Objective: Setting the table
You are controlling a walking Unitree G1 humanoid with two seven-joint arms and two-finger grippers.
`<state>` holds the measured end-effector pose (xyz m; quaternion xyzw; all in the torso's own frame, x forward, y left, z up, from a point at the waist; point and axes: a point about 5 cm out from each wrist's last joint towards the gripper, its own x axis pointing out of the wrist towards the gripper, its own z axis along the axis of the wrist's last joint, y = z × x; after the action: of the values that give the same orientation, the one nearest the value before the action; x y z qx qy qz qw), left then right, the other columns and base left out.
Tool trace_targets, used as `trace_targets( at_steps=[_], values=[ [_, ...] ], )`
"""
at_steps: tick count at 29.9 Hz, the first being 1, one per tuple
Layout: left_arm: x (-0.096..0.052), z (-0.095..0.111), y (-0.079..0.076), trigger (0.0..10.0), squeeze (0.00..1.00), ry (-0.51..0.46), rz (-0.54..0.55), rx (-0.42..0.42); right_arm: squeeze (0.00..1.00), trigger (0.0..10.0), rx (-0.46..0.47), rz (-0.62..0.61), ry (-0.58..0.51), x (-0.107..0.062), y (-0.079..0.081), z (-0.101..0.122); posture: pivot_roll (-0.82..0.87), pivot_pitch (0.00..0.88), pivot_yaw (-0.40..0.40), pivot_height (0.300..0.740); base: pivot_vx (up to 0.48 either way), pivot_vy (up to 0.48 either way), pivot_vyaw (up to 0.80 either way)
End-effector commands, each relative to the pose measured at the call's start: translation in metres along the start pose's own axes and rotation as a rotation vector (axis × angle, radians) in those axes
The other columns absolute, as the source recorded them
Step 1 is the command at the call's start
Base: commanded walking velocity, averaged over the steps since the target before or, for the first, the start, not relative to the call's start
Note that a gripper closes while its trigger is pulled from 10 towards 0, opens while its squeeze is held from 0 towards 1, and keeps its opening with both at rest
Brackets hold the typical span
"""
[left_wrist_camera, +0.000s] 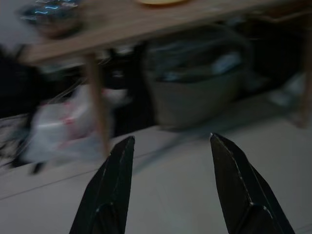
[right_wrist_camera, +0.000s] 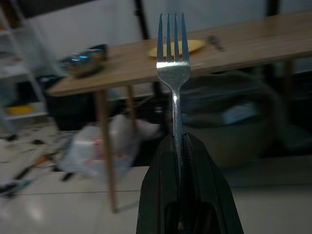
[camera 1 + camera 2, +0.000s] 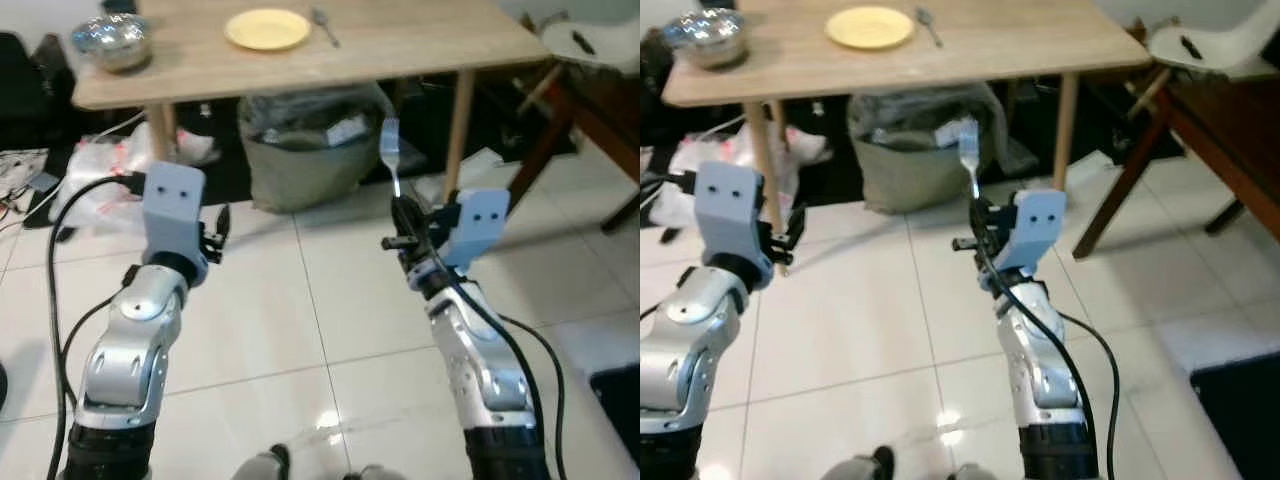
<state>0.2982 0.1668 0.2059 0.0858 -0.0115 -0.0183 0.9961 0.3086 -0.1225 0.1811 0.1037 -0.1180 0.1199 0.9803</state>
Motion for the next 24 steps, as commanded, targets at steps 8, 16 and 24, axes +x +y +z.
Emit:
trace_targets(
  at_steps=[8, 16, 24],
  values=[
    [0.0055, -0.0085, 0.0015, 10.0, 0.00, 0.042, 0.056, 0.054, 0.00, 10.0, 0.022, -0.031, 0.004, -0.0014, -0.0032, -0.0034, 0.01, 0.040, 0.047, 0.740, 0.151, 0.000, 0.48],
    [0.0064, -0.0086, 0.0022, 10.0, 0.00, 0.036, 0.061, 0.054, 0.00, 10.0, 0.029, -0.026, -0.010, -0.0015, -0.0027, -0.0016, 0.01, 0.037, 0.048, 0.740, 0.480, 0.000, 0.00],
    [0.0069, -0.0091, 0.0025, 10.0, 0.00, 0.037, 0.067, 0.056, 0.00, 10.0, 0.037, 0.000, -0.022, -0.0015, 0.0004, -0.0003, 0.01, 0.037, 0.048, 0.740, 0.480, 0.000, 0.00]
  ],
)
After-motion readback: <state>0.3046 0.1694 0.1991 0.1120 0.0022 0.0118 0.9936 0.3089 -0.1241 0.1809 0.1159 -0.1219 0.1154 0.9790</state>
